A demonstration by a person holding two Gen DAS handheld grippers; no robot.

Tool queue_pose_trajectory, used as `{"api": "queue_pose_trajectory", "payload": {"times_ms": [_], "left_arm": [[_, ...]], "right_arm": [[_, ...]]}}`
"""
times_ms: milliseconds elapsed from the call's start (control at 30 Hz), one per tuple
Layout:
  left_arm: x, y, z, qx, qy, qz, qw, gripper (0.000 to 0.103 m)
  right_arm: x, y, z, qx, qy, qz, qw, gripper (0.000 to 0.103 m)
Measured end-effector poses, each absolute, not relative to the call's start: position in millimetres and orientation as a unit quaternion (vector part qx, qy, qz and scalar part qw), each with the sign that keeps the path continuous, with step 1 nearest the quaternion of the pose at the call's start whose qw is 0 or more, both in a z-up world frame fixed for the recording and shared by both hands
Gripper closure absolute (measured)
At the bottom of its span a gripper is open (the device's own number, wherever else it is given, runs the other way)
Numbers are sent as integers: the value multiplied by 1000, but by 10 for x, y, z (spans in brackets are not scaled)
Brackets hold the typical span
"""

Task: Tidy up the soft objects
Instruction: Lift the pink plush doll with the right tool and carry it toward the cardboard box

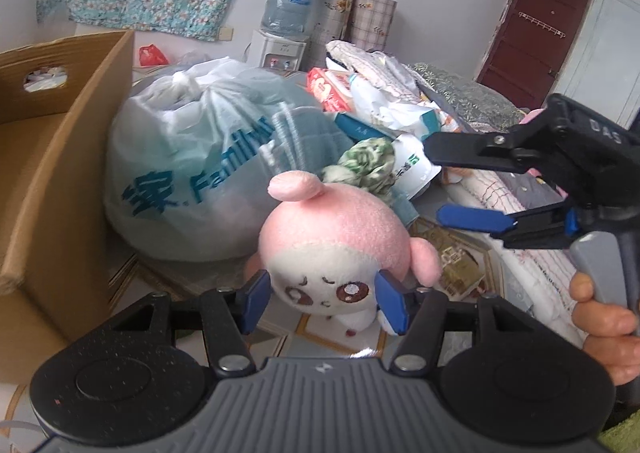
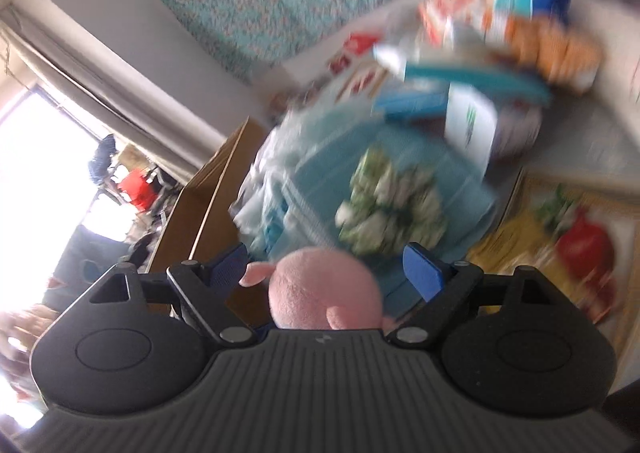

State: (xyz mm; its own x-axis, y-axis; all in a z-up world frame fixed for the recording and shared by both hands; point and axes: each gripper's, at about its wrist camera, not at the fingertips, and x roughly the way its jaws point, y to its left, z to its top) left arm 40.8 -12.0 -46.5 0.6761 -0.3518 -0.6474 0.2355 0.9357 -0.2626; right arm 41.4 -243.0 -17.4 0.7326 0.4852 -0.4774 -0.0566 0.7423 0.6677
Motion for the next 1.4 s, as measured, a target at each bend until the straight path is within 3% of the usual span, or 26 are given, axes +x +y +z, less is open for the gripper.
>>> {"api": "queue_pose_trajectory", "payload": {"times_ms": [233, 433, 667, 800, 967, 1100, 1400], "left_arm": [[549, -249, -486, -72, 356, -161, 918, 36], [581, -256, -495, -72, 351, -161, 920, 35], [595, -233, -515, -77, 340, -166, 922, 34], [591, -218, -515, -76, 336, -171, 923, 34], [596, -207, -526, -77, 334, -174, 923, 34], [583, -198, -527, -78, 335, -175, 922, 32], [479, -149, -535, -68, 348, -186, 916, 23]], "right_arm": [[490, -2364, 20, 244, 295, 169, 908, 20], [703, -1913, 53, 95, 312, 200, 924, 30], [918, -1574, 59, -5, 324, 212, 922, 55], [982, -1482, 45, -21, 336, 223, 915, 69], [999, -1399, 37, -41, 344, 232, 909, 70], [1025, -1419, 36, -40, 345, 216, 912, 90], [946, -1839, 80, 69, 339, 209, 915, 94]]}}
